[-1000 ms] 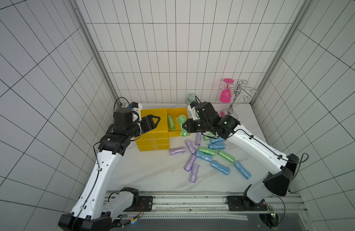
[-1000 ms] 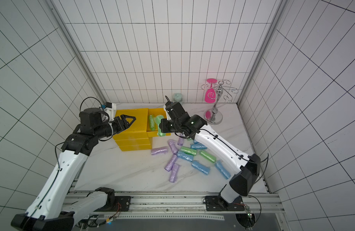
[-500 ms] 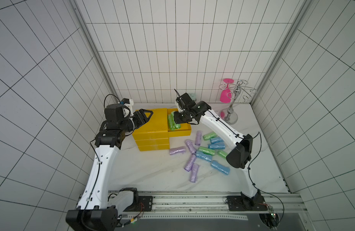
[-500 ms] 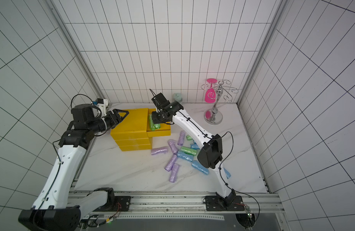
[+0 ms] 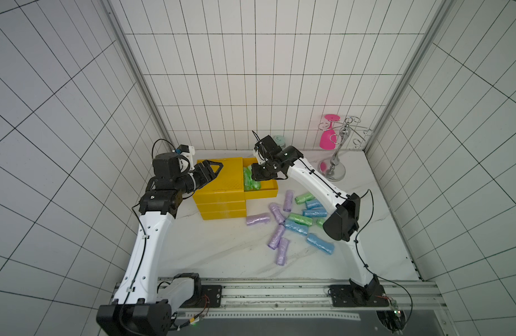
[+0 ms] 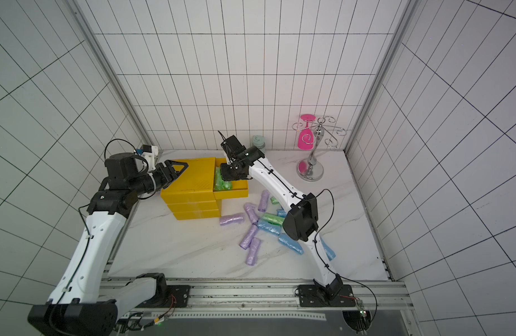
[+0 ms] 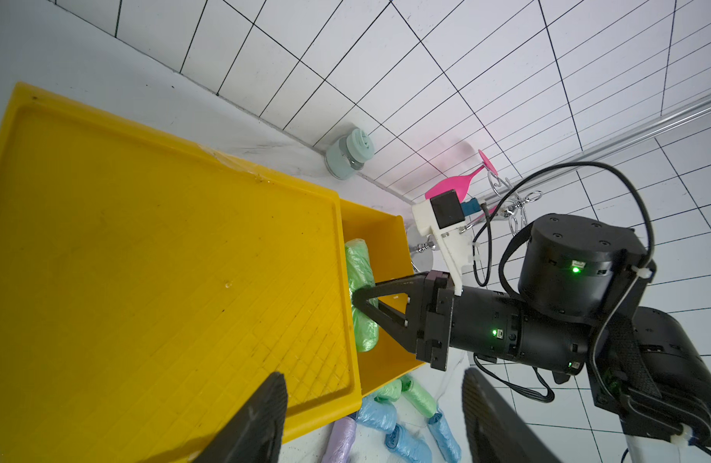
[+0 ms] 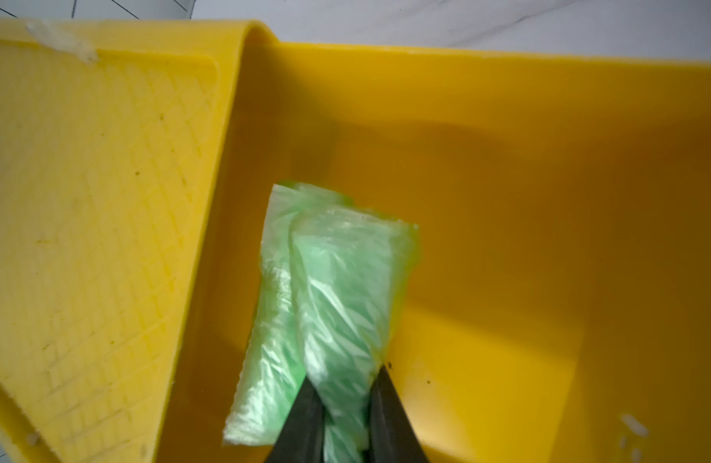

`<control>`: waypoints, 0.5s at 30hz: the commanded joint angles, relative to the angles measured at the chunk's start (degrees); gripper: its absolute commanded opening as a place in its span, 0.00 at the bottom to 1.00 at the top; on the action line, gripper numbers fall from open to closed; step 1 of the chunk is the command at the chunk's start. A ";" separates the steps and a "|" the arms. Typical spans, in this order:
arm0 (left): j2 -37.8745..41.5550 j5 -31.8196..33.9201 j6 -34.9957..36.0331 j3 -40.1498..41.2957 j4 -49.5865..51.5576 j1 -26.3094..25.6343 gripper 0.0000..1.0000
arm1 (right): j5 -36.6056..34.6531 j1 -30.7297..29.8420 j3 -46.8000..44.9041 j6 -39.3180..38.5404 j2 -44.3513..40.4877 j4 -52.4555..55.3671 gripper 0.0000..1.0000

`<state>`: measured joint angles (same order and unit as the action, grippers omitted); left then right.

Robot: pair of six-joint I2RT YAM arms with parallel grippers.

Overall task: Sort the rolls of trash bags by color and place them into the drawer
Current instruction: Place the roll of trash bags in the drawer.

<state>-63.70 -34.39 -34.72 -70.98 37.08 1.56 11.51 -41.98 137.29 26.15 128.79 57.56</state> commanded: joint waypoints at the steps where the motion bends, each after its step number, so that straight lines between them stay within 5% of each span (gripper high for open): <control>1: 0.51 -0.56 -0.06 0.66 -1.56 0.25 0.69 | 6.59 0.35 2.59 1.91 1.94 -1.26 0.21; 8: 0.86 -0.85 -0.22 1.25 -1.67 0.20 0.69 | 6.31 1.05 1.87 2.76 0.70 -2.28 0.46; 15: 1.22 -1.20 -0.61 1.61 -1.75 0.20 0.69 | 4.39 2.04 0.00 1.65 -3.47 -3.24 0.51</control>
<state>-63.40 -34.83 -35.14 -70.00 37.04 1.56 17.02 -40.53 137.43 28.42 128.90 55.07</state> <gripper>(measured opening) 0.687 0.503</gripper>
